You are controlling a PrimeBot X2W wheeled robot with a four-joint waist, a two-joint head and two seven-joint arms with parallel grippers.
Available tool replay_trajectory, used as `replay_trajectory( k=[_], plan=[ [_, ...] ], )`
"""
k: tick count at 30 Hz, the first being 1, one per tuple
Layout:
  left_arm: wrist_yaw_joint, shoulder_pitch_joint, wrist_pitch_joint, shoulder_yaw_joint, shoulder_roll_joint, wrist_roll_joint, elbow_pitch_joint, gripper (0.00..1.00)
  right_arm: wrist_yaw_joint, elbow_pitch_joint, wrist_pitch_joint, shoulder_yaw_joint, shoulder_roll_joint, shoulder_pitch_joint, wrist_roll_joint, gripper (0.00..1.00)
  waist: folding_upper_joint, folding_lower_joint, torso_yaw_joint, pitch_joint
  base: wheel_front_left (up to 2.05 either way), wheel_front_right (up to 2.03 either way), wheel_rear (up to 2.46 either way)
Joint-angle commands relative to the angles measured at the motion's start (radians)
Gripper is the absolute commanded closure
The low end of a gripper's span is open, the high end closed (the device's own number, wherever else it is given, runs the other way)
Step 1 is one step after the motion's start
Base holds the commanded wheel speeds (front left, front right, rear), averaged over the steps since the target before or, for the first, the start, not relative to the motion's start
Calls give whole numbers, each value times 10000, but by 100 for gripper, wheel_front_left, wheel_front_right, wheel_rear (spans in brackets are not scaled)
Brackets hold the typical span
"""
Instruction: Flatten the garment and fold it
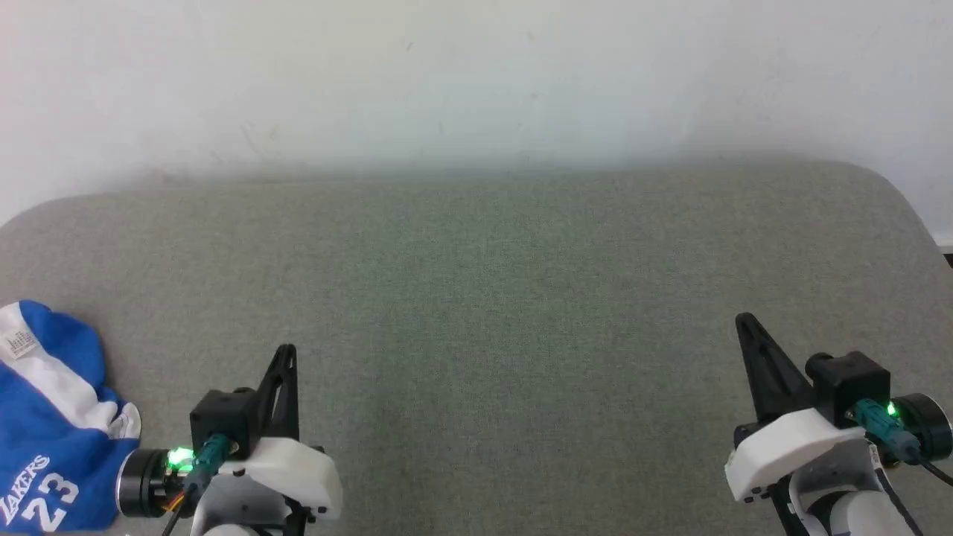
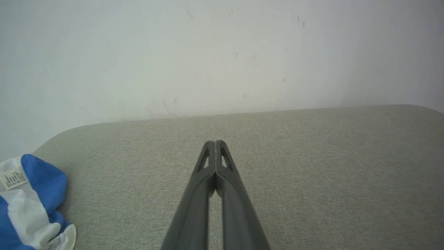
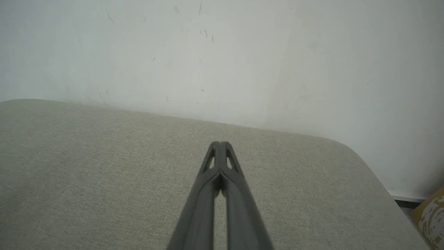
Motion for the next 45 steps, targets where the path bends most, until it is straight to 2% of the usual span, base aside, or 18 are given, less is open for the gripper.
replay_trajectory(
  k=[1, 21, 22, 45],
  plan=[
    [-80, -132, 3, 41, -53, 66, 18, 100, -19, -68, 5, -3, 40, 143, -76, 100, 0, 0, 0, 0, 0, 0, 0],
    [-80, -132, 3, 41, -53, 66, 18, 100, -19, -68, 5, -3, 40, 143, -76, 100, 0, 0, 0, 0, 0, 0, 0],
    [7, 3, -3, -4, 4, -2, 0, 0, 2, 7, -3, 0, -2, -4, 5, 0, 0, 1, 0, 0, 0, 0, 0],
    [424, -223, -422, -101, -4, -39, -153, 0, -1, -387, -422, -140, 0, -47, 271, 0, 0, 0, 391, 156, 0, 0, 0]
  ],
)
